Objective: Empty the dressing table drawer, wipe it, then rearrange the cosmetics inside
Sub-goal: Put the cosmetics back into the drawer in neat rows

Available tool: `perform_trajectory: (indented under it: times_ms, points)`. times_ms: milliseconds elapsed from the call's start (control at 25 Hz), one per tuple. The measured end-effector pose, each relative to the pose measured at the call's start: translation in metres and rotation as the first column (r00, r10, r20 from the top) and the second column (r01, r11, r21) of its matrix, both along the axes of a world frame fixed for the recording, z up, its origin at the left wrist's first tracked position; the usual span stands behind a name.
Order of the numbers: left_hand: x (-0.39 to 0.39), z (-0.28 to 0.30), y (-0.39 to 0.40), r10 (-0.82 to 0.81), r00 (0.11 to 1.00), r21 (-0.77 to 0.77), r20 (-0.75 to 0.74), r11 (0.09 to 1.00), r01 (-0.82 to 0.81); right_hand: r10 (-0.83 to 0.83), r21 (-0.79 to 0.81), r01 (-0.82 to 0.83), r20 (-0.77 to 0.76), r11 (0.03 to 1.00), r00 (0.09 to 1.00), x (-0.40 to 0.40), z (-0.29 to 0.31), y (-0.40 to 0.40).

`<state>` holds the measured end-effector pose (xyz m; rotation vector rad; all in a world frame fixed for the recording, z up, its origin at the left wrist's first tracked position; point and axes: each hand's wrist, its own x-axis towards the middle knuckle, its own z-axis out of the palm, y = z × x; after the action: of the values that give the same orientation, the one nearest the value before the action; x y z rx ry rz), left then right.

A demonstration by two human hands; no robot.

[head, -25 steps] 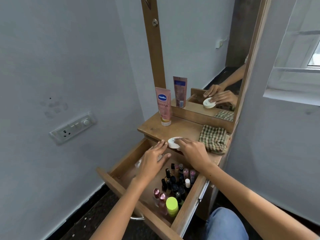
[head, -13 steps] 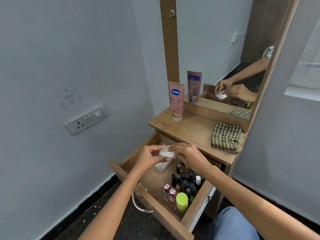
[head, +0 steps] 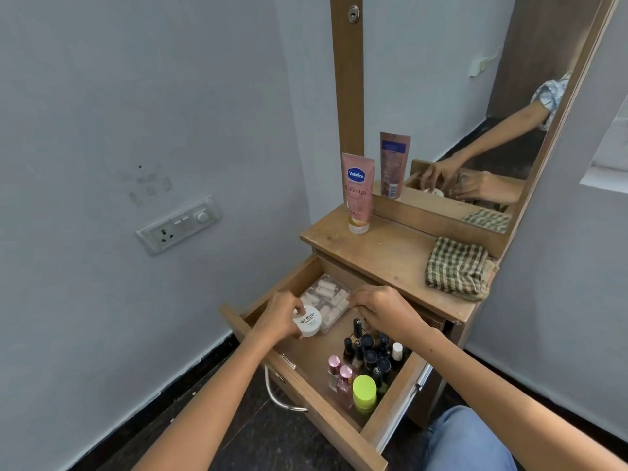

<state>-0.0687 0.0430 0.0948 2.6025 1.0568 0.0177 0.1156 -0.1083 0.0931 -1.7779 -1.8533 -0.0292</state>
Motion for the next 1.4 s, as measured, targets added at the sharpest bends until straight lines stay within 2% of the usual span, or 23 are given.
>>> perform_trajectory:
  times_ms: [240,400,600,800,920,1120,1280,1400]
  points:
    - [0.005,-0.004,0.000,-0.043,0.998,0.019,-0.045,0.999,0.044,-0.002,-0.008,0.002,-0.013,1.000,1.000,0.000,-0.002,0.002]
    - [0.014,-0.006,-0.003,-0.053,0.998,-0.001,-0.019,0.999,0.053,-0.033,-0.012,0.033,-0.028,0.999,0.999,0.007,-0.005,-0.002]
    - [0.016,-0.007,-0.006,-0.041,0.999,0.053,-0.010,0.998,0.041,-0.066,-0.005,0.066,-0.042,0.998,0.997,0.012,-0.006,-0.007]
    - [0.002,0.003,0.001,0.017,0.993,0.051,-0.115,0.999,-0.012,-0.053,0.010,0.054,-0.055,0.999,0.997,0.012,-0.007,-0.007]
    - [0.000,0.004,0.000,-0.015,0.972,0.140,-0.236,0.989,0.049,-0.046,0.001,0.046,-0.058,0.999,0.997,0.011,-0.009,-0.006]
    - [0.001,0.001,-0.001,-0.080,0.931,0.158,-0.357,0.977,0.145,-0.058,-0.031,0.057,-0.051,0.998,0.997,0.012,-0.009,-0.008]
    - [0.000,0.001,-0.004,-0.101,0.926,0.241,-0.364,0.950,0.198,-0.068,-0.060,0.064,-0.064,0.996,0.996,0.012,-0.011,-0.008]
    - [0.001,-0.003,-0.010,-0.192,0.909,0.149,-0.370,0.953,0.263,-0.068,-0.073,0.063,-0.064,0.995,0.996,0.011,-0.012,-0.007]
